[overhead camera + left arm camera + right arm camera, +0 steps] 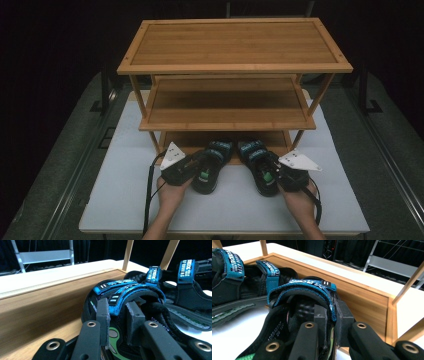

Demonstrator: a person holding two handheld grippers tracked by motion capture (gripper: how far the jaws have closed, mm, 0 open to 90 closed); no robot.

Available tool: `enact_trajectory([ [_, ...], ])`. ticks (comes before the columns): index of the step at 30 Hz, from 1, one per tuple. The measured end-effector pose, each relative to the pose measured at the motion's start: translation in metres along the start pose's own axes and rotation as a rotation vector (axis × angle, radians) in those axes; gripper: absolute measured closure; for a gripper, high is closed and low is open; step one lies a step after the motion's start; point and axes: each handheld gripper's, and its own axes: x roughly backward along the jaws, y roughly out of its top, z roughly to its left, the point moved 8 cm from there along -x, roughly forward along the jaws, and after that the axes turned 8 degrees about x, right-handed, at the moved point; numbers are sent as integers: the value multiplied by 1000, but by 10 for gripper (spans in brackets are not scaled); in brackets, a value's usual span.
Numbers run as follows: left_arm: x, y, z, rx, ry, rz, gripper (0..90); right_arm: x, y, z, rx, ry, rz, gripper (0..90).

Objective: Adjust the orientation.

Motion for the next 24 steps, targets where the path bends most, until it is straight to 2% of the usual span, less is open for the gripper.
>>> enact_trajectory([
  [9,-9,0,3,-13,25,-6,757,-14,4,-1,16,-37,-3,811],
  [14,-17,-3,8,-1,41,11,755,-25,2,0,-6,-38,3,809],
  [17,-19,-5,10,5,40,20,754,-32,-4,2,-5,-32,27,807],
  [24,-18,-6,14,3,14,40,717,-34,-6,0,13,-9,30,755],
])
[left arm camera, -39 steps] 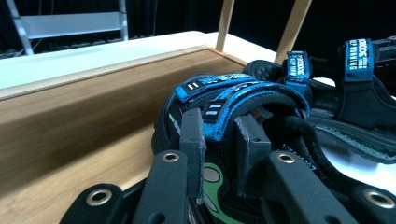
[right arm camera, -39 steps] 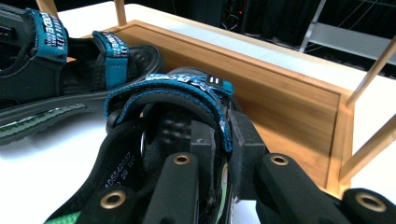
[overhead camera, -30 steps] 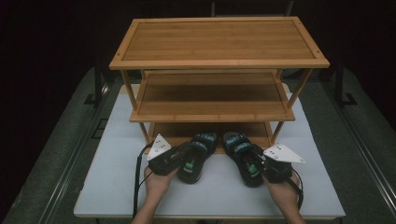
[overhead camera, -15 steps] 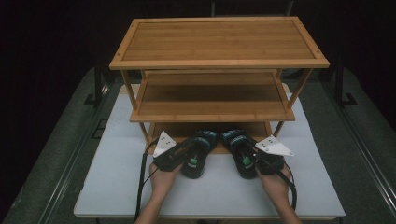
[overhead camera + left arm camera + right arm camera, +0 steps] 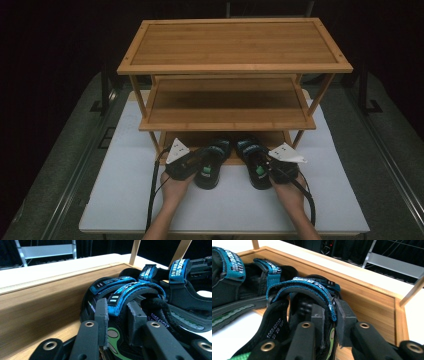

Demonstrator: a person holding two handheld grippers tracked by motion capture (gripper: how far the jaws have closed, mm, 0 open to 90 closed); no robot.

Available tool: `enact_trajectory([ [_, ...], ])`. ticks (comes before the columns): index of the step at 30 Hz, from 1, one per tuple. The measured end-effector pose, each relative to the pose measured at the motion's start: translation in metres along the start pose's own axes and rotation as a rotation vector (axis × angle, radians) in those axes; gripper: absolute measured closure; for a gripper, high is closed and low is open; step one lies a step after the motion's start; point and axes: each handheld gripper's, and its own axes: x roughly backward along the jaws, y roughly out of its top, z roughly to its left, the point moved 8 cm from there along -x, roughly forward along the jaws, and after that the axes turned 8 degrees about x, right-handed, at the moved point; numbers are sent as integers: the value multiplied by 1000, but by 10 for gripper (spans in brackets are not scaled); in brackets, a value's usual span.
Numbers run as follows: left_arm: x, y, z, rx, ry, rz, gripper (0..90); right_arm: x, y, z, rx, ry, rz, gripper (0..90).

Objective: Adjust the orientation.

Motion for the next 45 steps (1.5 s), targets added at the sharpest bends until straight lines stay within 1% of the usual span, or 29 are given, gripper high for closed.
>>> enact_trajectory([
  [2,0,0,-1,-5,-2,2,691,0,0,0,0,7,2,718],
  [4,1,0,-3,-10,-13,3,660,0,0,-1,1,2,0,669],
  [6,2,1,-4,-19,-13,3,642,1,0,-1,11,8,-2,661],
  [7,3,1,-4,-17,-17,5,629,2,0,-2,16,14,-3,659],
  [8,3,1,-4,-19,-19,7,621,2,0,-1,14,24,0,659],
  [10,4,1,-4,-16,-21,5,608,2,-1,-2,18,27,3,648],
  [11,4,2,-5,-12,-24,5,580,2,-1,-2,12,32,6,638],
  [12,5,2,-5,-11,-29,4,572,2,-1,-2,13,32,5,633],
  [15,6,2,-6,-17,-35,4,545,2,-1,-1,13,38,3,622],
  [18,10,5,-7,-16,-47,-12,516,4,-1,-3,13,31,4,592],
  [19,12,6,-7,-25,-51,-17,510,5,-1,-4,8,31,1,585],
  [21,15,8,-10,-20,-67,-22,494,7,0,-5,-4,37,-2,564],
  [25,22,10,-15,-38,-87,-27,470,14,0,-6,-4,47,-9,543],
  [27,26,10,-17,-47,-109,-28,463,19,0,-6,-19,73,-14,531],
  [29,31,11,-19,-61,-122,-32,451,25,0,-7,-23,84,-24,512],
  [31,35,11,-21,-62,-144,-30,436,31,0,-7,-32,108,-44,492],
  [33,40,10,-23,-66,-162,-22,413,37,0,-6,-40,137,-52,460],
  [37,50,9,-27,-80,-207,-15,357,50,-4,-1,-33,186,-65,414],
  [39,54,7,-28,-92,-214,-12,339,56,-6,2,-39,213,-71,382],
  [42,60,2,-26,-83,-224,3,310,64,-12,8,-18,247,-68,344],
  [44,62,-2,-25,-86,-227,11,294,67,-17,12,-8,269,-56,327],
  [45,64,-5,-25,-92,-228,20,290,68,-20,13,-1,271,-50,314],
])
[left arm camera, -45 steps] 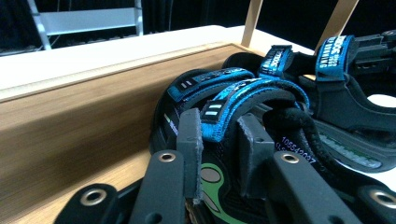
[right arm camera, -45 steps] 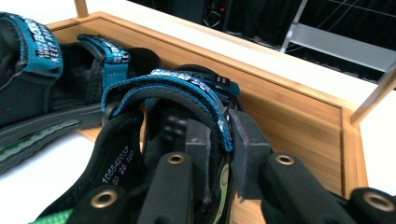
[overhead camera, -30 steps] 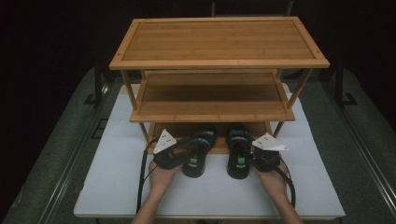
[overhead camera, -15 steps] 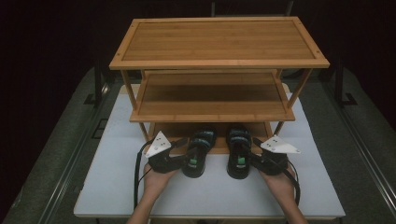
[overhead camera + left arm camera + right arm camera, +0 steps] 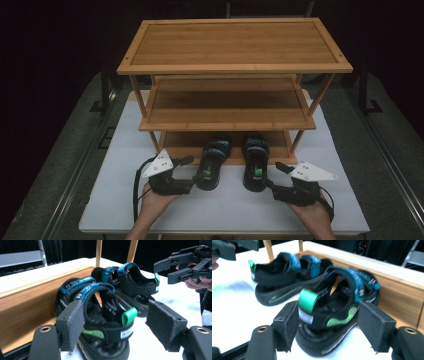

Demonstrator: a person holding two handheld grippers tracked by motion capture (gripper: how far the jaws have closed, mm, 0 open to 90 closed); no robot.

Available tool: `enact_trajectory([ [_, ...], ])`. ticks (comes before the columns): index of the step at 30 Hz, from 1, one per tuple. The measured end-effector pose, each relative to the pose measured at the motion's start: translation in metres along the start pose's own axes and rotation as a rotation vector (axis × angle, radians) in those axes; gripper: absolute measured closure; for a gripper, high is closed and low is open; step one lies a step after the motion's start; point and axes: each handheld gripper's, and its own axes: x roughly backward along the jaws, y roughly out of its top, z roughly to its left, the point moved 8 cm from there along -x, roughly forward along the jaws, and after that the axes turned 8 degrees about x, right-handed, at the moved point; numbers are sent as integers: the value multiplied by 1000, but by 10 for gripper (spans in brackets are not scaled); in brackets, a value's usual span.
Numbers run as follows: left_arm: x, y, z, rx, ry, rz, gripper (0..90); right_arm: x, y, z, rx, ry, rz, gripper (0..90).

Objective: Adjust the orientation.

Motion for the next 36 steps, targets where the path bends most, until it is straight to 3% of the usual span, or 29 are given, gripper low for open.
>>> enact_trajectory([
  [10,0,-25,3,-11,25,82,195,-11,-27,12,16,25,98,258],
  [15,-9,-38,4,-34,47,140,190,-21,-33,14,41,31,140,255],
  [18,-14,-45,8,-46,73,174,190,-28,-37,14,29,38,170,247],
  [23,-19,-52,12,-41,91,213,189,-31,-39,18,37,55,193,242],
  [29,-22,-53,15,-14,98,234,184,-36,-44,19,37,39,235,235],
  [36,-30,-57,14,-14,98,309,231,-43,-43,17,50,-3,257,226],
])
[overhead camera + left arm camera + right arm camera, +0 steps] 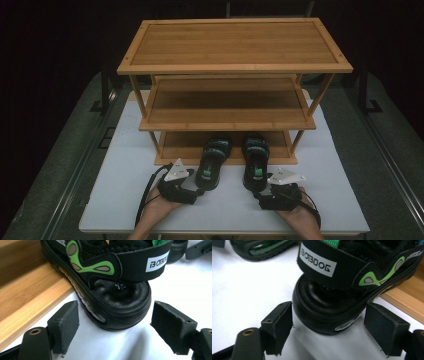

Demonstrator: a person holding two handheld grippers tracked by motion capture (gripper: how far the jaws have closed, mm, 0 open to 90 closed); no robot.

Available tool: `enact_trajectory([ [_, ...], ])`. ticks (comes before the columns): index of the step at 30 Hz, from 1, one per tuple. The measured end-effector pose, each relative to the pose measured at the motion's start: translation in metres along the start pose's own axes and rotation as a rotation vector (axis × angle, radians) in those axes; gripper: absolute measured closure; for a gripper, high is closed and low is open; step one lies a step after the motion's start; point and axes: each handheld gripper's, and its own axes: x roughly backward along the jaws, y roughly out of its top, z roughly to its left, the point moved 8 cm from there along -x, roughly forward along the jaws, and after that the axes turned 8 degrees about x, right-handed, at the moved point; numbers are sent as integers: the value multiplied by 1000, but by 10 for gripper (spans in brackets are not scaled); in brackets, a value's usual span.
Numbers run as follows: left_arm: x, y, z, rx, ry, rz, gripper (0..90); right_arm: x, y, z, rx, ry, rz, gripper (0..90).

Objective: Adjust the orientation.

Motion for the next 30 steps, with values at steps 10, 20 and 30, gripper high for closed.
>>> enact_trajectory([
  [10,-3,2,-1,2,-6,4,278,-3,-1,0,-2,-5,16,199],
  [20,-2,6,-3,20,-17,-28,278,-3,-1,-2,-3,14,20,199],
  [30,-3,15,-6,31,-29,-65,275,0,4,-12,25,88,40,206],
])
